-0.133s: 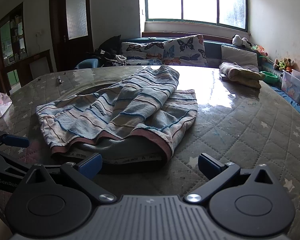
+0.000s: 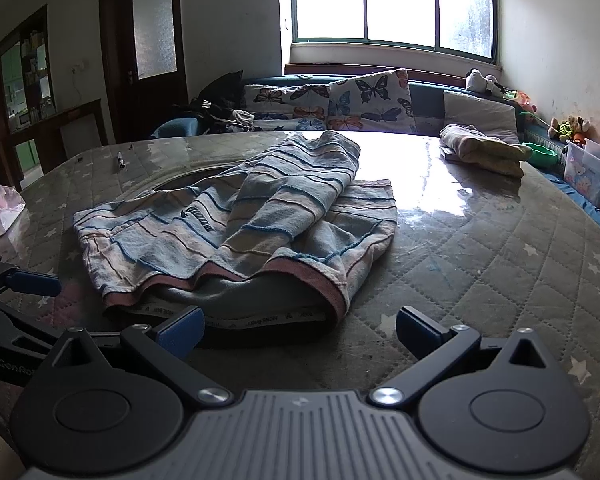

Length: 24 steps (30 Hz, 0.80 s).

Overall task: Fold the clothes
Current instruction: 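Approach the crumpled striped shirt with both grippers open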

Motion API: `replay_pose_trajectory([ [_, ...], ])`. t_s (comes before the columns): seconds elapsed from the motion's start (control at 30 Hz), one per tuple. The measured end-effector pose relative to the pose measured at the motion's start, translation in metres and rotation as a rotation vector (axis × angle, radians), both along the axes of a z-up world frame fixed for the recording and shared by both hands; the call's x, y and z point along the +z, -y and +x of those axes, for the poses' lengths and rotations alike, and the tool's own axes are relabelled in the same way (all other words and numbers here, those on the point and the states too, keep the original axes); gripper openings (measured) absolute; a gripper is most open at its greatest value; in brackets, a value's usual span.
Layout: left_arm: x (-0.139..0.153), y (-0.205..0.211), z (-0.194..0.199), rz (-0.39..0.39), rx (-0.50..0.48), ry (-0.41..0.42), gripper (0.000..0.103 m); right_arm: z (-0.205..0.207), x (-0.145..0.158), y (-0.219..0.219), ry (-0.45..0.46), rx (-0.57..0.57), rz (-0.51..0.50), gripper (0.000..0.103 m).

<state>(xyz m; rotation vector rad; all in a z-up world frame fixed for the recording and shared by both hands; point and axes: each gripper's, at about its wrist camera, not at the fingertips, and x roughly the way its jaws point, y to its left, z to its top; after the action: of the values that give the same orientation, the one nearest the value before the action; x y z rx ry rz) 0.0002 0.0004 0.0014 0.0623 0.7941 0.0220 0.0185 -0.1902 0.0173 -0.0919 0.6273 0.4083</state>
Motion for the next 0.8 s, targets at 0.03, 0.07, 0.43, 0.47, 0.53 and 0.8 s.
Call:
replay_pose_trajectory([
  [0.03, 0.0004, -0.0002, -0.0003, -0.001, -0.001, 0.0, 0.103, -0.0004, 0.0002, -0.0006, 0.0, 0.0, -0.001, 0.103],
  [0.07, 0.0009, -0.0004, -0.0006, -0.002, -0.002, 0.001, 0.103, -0.0008, 0.0005, -0.0013, 0.001, 0.001, -0.001, 0.103],
  [0.43, -0.0052, 0.0028, -0.0018, 0.002, -0.009, -0.01, 0.103, 0.0006, -0.0021, -0.0015, -0.005, 0.002, -0.004, 0.103],
  [0.47, -0.0052, 0.0029, -0.0013, 0.003, -0.009, -0.013, 0.103, 0.0003, -0.0022, -0.0018, -0.006, 0.001, -0.003, 0.103],
  [0.53, -0.0053, 0.003, -0.0005, 0.004, -0.01, -0.018, 0.103, 0.0009, -0.003, -0.0008, -0.012, 0.0, -0.001, 0.103],
  [0.8, -0.0059, 0.0037, 0.0014, 0.009, -0.015, -0.03, 0.103, 0.0019, -0.0049, -0.0028, -0.023, 0.001, -0.002, 0.103],
])
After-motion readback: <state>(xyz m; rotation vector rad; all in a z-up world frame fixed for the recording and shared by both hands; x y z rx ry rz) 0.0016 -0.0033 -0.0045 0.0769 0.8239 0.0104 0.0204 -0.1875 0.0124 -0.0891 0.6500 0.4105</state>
